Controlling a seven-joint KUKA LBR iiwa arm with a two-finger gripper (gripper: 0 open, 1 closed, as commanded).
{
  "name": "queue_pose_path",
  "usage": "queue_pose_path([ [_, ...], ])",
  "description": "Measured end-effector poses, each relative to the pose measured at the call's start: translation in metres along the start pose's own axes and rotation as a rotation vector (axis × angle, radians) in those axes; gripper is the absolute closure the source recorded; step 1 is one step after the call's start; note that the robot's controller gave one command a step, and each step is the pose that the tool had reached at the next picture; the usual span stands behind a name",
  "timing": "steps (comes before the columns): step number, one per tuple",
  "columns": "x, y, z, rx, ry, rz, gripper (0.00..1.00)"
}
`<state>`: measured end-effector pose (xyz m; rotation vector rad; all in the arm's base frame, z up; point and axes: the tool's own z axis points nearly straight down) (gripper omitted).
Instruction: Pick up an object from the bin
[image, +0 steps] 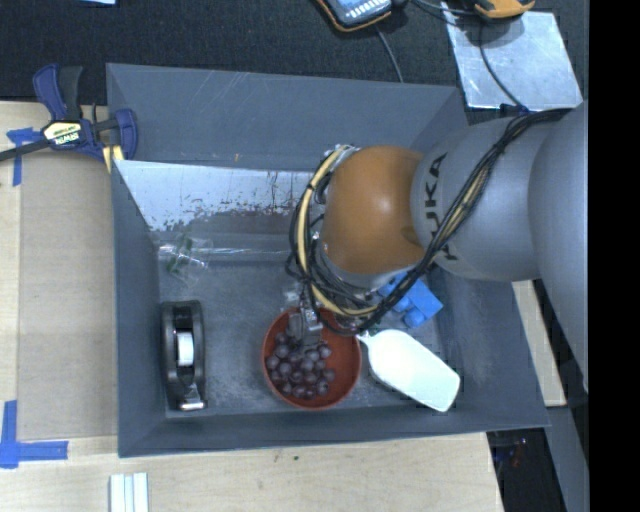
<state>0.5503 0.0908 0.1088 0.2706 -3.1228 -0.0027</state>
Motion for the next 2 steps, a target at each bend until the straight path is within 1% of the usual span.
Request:
queue_pose_path([
  [1, -0.002, 0.0, -0.034, 0.0, -0.008, 0.001, 1.0],
  [2, -0.002, 0.0, -0.06, 0.001, -0.009, 0.002, 1.0],
])
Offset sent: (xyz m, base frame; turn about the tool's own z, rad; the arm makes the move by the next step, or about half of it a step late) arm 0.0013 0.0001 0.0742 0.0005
